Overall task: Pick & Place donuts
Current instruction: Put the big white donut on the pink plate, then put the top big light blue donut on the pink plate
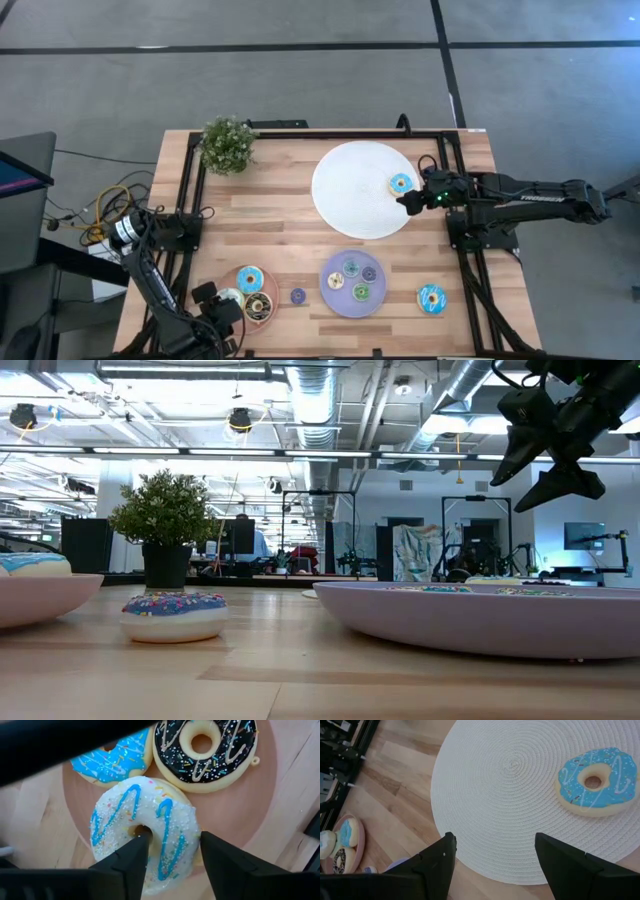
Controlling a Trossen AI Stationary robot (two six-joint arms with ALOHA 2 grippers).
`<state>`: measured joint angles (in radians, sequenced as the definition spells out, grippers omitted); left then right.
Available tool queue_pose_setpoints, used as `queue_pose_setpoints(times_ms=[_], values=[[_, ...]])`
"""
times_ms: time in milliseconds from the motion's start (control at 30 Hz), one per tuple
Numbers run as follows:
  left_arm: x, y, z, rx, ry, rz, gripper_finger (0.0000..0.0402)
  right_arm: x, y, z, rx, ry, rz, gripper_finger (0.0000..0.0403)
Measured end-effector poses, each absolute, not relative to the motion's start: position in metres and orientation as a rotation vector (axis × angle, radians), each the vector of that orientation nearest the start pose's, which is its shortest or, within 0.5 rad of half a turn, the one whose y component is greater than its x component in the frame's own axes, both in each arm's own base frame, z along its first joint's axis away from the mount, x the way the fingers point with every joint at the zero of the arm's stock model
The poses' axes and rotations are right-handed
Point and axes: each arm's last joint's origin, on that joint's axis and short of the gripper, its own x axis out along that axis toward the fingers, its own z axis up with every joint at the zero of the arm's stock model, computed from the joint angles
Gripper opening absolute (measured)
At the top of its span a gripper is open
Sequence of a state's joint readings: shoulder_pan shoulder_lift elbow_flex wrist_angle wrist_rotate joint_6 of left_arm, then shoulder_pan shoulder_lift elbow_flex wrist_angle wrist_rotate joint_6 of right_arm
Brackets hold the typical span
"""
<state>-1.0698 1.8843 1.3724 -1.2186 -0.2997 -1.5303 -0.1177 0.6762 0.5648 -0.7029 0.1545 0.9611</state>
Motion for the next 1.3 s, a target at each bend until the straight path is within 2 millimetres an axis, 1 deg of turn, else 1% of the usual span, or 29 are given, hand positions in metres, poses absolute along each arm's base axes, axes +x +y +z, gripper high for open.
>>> queue_pose_setpoints(times_ms=[233, 367, 567, 733, 833, 900, 1000, 1067, 1167, 1300], values=[[0.165, -0.285, 0.195, -0.176, 1.316, 0.53, 0.0186, 0.129, -0.02, 0.231, 0.885, 0.627, -0.627, 0.026], [0.164, -0.284, 0.206, -0.162, 1.312, 0.567, 0.0186, 0.129, -0.02, 0.231, 0.885, 0.627, -0.627, 0.026], [0.165, -0.285, 0.223, -0.143, 1.307, 0.575, 0.0186, 0.129, -0.02, 0.231, 0.882, 0.627, -0.626, 0.026], [0.165, -0.285, 0.224, -0.131, 1.31, 0.565, 0.0186, 0.129, -0.02, 0.231, 0.862, 0.633, -0.618, 0.026], [0.168, -0.285, 0.225, -0.162, 1.303, 0.583, 0.0186, 0.129, -0.02, 0.231, 0.861, 0.633, -0.618, 0.026], [0.172, -0.285, 0.232, -0.179, 1.265, 0.581, 0.0186, 0.129, -0.02, 0.231, 0.861, 0.634, -0.616, 0.026], [0.18, -0.285, 0.244, -0.197, 1.121, 0.595, 0.0182, 0.129, -0.019, 0.231, 0.874, 0.637, -0.608, 0.026], [0.184, -0.283, 0.252, -0.2, 1.06, 0.618, 0.0175, 0.129, -0.019, 0.231, 0.874, 0.638, -0.608, 0.026], [0.19, -0.281, 0.263, -0.228, 1.05, 0.623, 0.0157, 0.129, -0.019, 0.231, 0.868, 0.64, -0.605, 0.026], [0.2, -0.272, 0.284, -0.257, 1.011, 0.573, 0.0126, 0.129, -0.019, 0.231, 0.868, 0.64, -0.605, 0.026]])
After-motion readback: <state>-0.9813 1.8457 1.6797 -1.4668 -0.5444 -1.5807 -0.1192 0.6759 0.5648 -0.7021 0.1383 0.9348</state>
